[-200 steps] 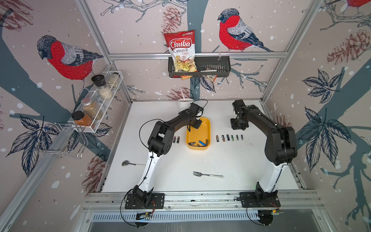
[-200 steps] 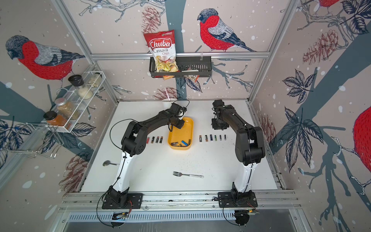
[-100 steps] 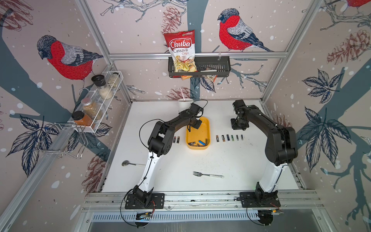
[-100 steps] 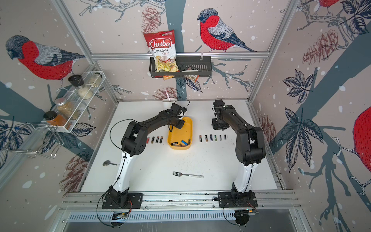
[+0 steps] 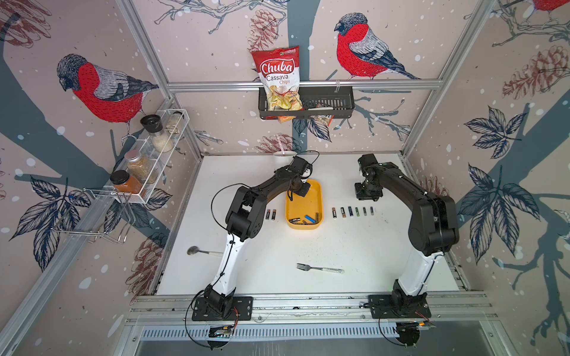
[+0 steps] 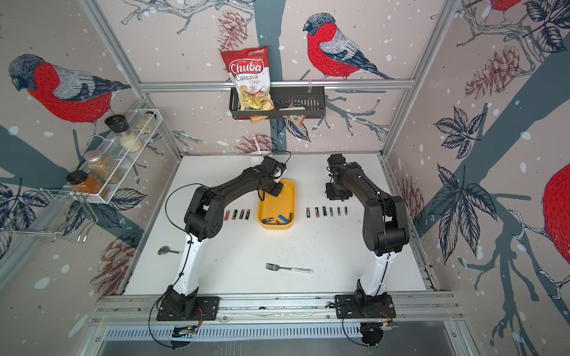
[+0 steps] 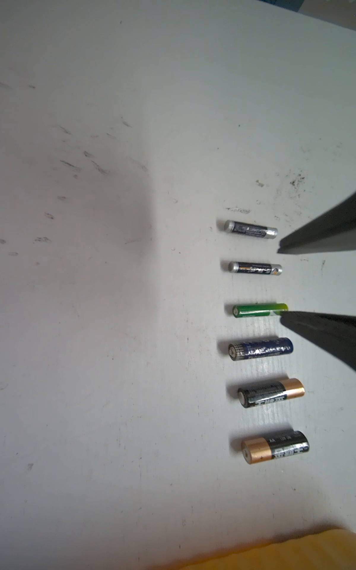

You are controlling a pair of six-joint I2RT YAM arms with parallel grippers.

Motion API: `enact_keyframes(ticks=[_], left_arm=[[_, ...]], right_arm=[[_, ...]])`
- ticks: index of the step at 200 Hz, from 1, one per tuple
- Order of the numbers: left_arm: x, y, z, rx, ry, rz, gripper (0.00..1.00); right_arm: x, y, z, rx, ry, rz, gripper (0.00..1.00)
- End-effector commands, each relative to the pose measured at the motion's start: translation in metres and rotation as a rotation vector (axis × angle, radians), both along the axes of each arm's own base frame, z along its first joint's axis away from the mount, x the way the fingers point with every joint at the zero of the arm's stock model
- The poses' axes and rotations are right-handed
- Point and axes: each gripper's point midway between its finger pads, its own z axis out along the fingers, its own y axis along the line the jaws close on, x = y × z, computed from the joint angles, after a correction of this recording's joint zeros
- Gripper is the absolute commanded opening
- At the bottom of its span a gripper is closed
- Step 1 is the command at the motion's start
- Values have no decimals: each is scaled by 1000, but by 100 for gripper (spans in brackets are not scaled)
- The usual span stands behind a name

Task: Take the batteries out of the storage box
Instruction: Pick up the battery from the storage box, then place the battery at the center of the board.

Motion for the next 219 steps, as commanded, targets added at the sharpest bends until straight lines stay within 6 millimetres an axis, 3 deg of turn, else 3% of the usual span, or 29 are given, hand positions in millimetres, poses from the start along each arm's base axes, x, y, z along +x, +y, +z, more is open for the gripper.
enact_keyframes(ticks=[1,113,219], left_arm=[[-7,-2,9,-30,22,10,14],[-35,3,44,-209,61,77,14],[-62,72,74,-300,40,219,14]], right_arm=[[4,5,1,15,-17,8,38],[9,26,4,51,-35,53,38],[11,47,5,81,-48,104,38]])
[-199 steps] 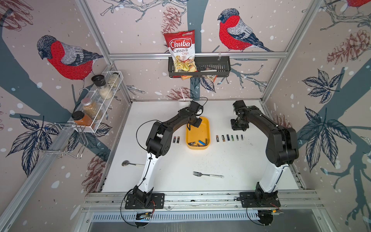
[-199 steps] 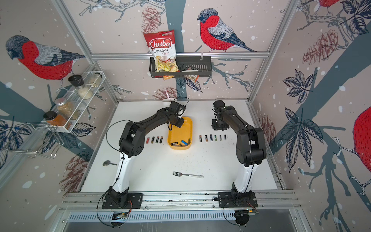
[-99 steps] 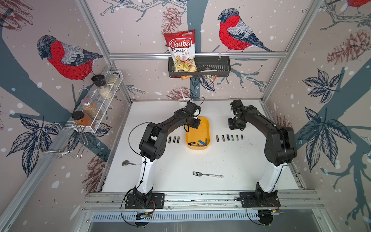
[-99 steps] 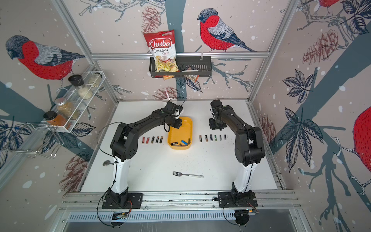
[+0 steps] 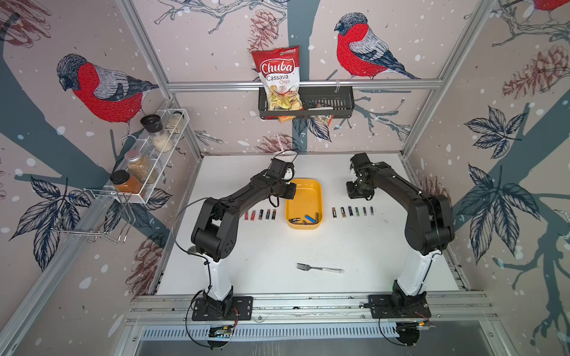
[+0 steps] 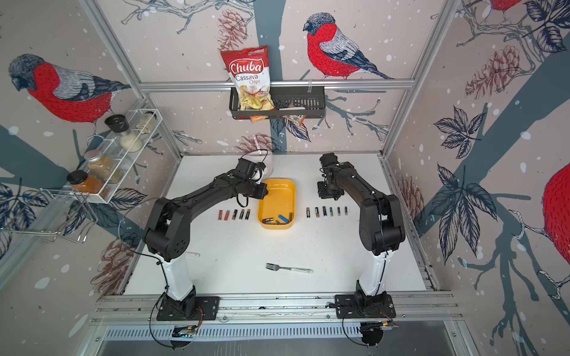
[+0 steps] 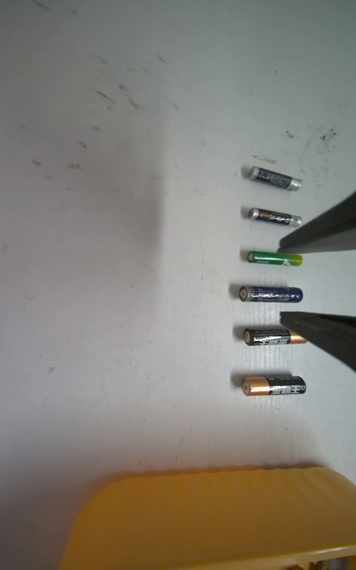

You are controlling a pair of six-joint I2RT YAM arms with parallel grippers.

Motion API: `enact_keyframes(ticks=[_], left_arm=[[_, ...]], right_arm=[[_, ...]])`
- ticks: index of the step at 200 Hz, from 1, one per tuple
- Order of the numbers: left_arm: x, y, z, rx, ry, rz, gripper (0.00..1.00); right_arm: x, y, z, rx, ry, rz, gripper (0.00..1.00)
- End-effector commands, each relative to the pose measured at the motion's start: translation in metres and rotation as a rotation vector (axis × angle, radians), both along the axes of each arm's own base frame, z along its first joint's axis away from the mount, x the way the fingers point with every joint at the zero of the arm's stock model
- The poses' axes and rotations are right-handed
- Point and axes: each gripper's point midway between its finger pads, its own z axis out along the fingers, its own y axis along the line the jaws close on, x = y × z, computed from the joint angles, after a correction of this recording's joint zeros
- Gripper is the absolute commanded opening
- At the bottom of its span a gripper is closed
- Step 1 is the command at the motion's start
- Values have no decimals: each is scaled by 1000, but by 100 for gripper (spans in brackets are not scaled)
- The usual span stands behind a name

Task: Take the batteries out of the storage box
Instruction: Place the battery at the center of the board.

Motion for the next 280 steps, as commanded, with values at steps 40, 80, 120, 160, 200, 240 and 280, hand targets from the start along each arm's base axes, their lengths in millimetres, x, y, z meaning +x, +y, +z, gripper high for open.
enact_keyframes(ticks=[40,80,120,160,200,240,280], left_arm=[[-9,47,30,-85,-52,93,14],[-18,98,28,-71,-48,180,14],[-28,145,15,-38,-37,267,14],[-37,193,-3,4,-11,354,14],[-40,217,-15,-4,4,398,14],[-41,221,-33,-2,52,412,14],[-44,224,-51,17,94,429,14]], right_arm=[[4,7,2,12,-16,25,38],[4,8,2,13,-13,29,38],[3,8,0,7,-7,28,38],[3,7,-1,1,-4,29,38],[4,7,-2,0,-2,30,38],[5,7,-4,3,-2,31,38],[5,4,-7,9,5,28,38]])
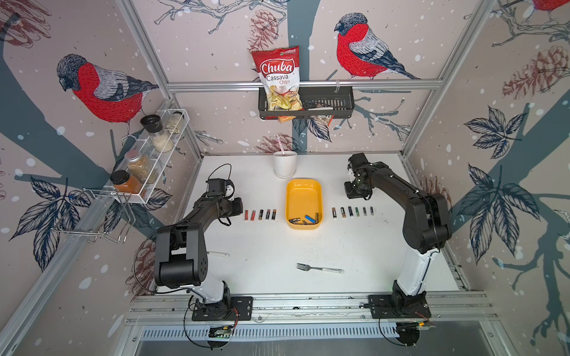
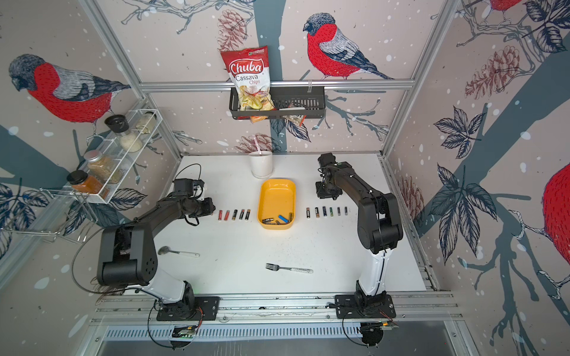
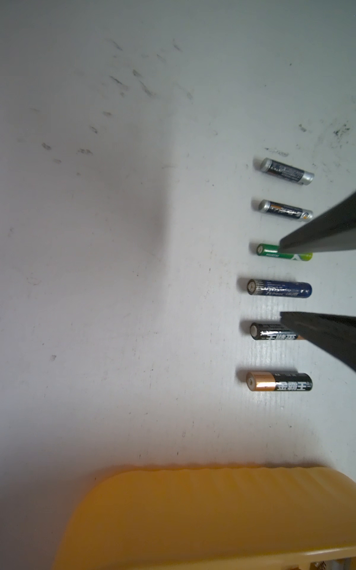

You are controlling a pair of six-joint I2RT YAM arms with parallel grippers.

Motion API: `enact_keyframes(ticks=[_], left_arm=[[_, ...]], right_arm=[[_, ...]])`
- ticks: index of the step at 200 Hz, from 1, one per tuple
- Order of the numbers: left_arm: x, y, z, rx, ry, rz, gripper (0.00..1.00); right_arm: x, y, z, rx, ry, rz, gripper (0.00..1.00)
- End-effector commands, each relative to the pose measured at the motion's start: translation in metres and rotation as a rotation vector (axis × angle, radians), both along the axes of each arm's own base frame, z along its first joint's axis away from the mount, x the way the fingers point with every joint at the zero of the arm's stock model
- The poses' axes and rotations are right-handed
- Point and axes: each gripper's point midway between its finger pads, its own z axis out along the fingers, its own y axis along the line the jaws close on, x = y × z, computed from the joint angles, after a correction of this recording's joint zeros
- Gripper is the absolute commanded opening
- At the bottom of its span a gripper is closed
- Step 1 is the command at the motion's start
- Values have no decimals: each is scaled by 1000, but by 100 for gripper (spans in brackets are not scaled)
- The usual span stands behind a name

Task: Take the batteries out of the storage box
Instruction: Place the battery at the center of the board.

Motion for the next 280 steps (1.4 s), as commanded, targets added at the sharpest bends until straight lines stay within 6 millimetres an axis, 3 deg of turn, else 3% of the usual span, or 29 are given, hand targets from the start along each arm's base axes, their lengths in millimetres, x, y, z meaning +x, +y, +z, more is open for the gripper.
enact_keyframes(ticks=[1,157,280], left_arm=[[4,2,-4,10,-14,-4,14],[15,16,-39,56,57,8,16],[-1,15,-47,56,107,9,17]], right_arm=[[1,1,-2,12,0,5,38],[4,-11,-3,20,6,-7,38],[4,-14,0,19,1,-13,38]])
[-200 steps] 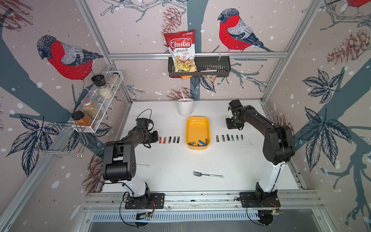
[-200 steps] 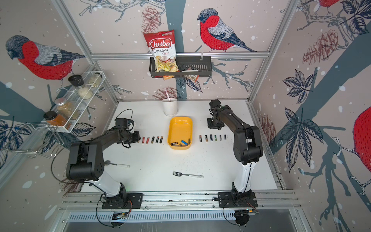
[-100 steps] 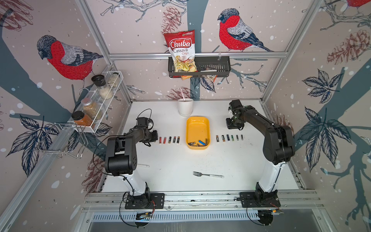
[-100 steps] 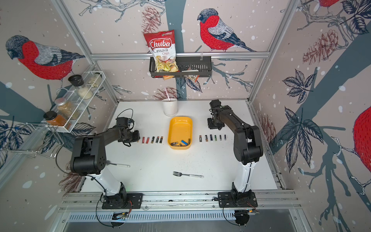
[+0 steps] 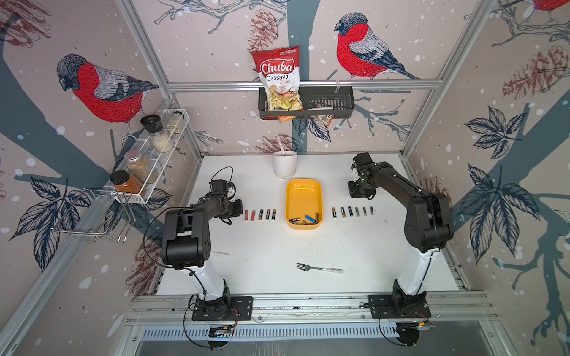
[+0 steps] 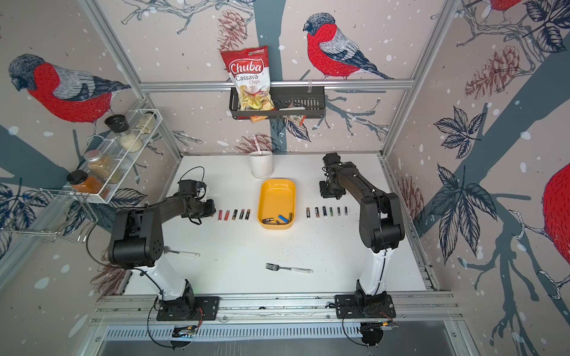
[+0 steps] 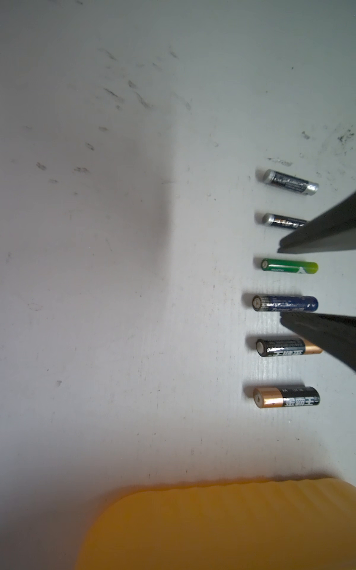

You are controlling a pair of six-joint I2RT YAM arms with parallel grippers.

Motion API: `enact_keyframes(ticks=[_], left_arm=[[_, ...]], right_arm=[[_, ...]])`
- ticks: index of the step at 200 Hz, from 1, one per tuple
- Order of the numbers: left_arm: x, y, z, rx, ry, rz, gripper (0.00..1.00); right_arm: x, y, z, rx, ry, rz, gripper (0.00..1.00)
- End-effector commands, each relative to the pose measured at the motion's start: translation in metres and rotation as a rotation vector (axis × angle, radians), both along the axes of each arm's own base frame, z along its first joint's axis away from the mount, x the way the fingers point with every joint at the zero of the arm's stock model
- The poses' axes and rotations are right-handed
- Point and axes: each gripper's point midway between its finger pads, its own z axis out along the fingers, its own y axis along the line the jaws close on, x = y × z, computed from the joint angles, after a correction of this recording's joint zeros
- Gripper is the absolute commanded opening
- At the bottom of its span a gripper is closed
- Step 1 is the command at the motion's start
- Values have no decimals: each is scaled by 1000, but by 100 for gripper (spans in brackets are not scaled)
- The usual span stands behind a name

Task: Take the batteries out of the storage box
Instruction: Place the battery at the center of the board.

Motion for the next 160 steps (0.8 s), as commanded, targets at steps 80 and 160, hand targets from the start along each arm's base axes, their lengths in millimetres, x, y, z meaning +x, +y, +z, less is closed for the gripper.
enact_keyframes(ticks=[80,160], left_arm=[[-19,3,-13,14,81,6,21],[-19,4,-13,19,81,9,25]], right_arm=[[0,-1,3,1,-3,16,38],[0,-2,3,2,-4,13,38]])
